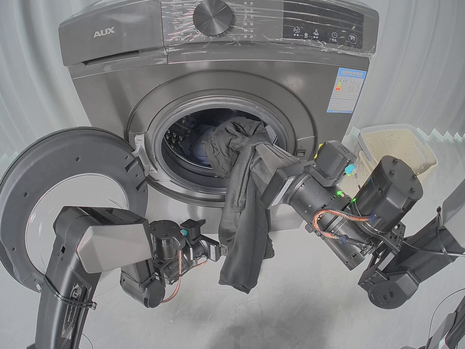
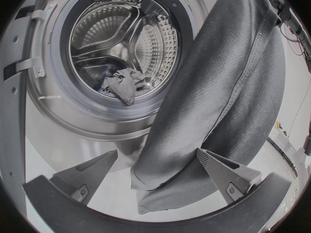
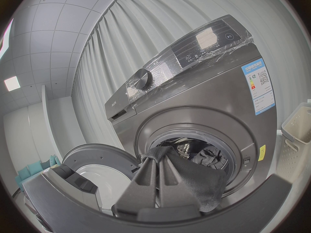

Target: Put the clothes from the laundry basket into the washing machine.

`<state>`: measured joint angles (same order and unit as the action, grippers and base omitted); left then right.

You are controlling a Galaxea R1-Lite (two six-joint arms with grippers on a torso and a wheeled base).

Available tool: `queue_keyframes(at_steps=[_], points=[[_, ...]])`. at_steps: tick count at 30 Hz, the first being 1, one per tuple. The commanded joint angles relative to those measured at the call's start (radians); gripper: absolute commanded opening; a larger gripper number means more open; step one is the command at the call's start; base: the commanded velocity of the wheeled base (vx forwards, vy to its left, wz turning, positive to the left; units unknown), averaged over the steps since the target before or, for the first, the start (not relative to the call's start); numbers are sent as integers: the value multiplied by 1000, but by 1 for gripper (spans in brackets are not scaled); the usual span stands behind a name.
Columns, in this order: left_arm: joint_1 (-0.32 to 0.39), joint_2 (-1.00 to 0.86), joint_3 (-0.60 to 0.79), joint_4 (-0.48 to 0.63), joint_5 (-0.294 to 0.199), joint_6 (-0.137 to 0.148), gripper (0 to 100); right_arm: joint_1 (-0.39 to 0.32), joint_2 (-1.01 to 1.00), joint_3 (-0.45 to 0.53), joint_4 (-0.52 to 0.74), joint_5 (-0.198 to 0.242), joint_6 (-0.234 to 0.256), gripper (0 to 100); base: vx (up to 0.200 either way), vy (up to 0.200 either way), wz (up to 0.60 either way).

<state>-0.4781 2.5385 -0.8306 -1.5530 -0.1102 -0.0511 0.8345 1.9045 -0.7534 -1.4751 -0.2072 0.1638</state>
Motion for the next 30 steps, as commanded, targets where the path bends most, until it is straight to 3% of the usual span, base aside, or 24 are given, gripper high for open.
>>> queue_keyframes(at_steps=[1,20,21,30], points=[[-31,9,-10,-6,3,-1,100,2,2,-1,-1,2,0,0,0,0,0],[-31,77,-97,-2,53,-9,100,8,8,-4,-2,0,0,0,0,0,0],[-33,82,-104,-4,53,-9,0,8,8,-3,-2,0,0,0,0,0,0],[-5,95,-165,-4,87,-18,0,8,5,2,-7,0,2,0,0,0,0]])
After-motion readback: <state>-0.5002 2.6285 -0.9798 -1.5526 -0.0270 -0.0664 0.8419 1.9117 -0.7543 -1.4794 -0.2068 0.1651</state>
